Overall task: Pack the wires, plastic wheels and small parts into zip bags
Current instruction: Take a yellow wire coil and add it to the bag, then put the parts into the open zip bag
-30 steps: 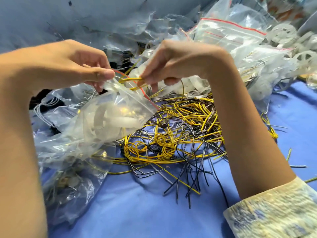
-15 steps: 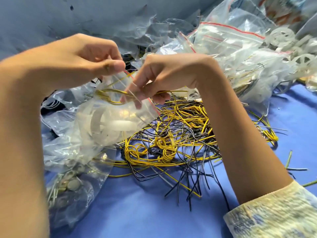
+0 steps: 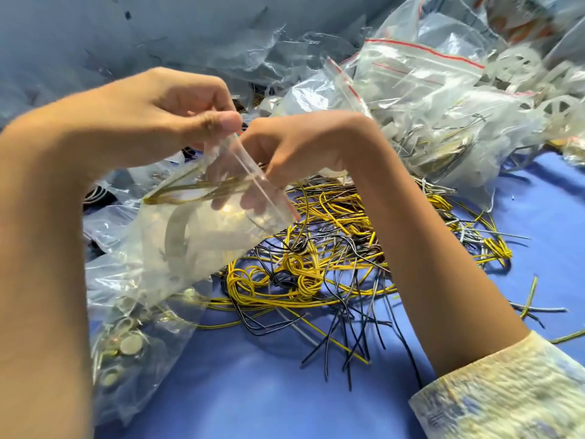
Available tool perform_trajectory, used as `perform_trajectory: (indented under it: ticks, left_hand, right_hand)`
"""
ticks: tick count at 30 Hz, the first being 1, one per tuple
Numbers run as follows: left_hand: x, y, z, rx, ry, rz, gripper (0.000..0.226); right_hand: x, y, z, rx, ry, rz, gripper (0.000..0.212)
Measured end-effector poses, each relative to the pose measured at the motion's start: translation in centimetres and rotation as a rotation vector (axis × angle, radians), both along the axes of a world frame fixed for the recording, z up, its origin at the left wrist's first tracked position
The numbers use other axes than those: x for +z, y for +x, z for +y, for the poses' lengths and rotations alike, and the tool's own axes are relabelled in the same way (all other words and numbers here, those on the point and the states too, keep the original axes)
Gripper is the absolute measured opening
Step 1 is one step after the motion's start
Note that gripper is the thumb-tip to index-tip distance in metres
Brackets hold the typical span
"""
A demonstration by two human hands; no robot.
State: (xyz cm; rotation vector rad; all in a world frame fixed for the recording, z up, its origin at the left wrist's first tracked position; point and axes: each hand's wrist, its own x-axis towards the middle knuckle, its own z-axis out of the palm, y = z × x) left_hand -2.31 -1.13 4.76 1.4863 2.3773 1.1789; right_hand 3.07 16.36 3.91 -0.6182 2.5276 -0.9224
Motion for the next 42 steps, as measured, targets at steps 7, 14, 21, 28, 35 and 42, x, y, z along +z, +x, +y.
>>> perform_trajectory:
  ticks: [7, 14, 21, 28, 35, 42]
  left_hand:
    - [0.0, -0.1, -0.3, 0.044, -0.019, 0.033, 0.016]
    - [0.4, 1.0, 0.4, 0.055, 0.020, -0.007, 0.014]
    - [0.5, 0.9, -0.9, 0.115, -0.043, -0.041, 0.015]
    - [1.0, 1.5, -0.3, 0.130, -0.033, -0.011, 0.020]
    - [0.9, 1.2, -0.5, 0.151, -0.058, -0.037, 0.016]
    - [0.7, 0.8, -0.7, 0.083, -0.158, -0.191, 0.070]
  right_hand:
    - [-0.6, -1.0, -0.8, -0.220, -0.100, 0.287, 0.025]
    - [-1.7, -0.8, -2.4, 0.029, -0.217, -0.043, 0.028]
    - [-0.5, -0.5, 0.1, -0.166, -0.169, 0.107, 0.026]
    - [-0.9, -0.6, -3.1, -0.105, -0.240, 0.165, 0.018]
    - [-1.5, -0.3, -2.7, -0.041, -0.312, 0.004, 0.032]
    - [-1.3, 0.0, -2.8, 0.007, -0.149, -0.054, 0.036]
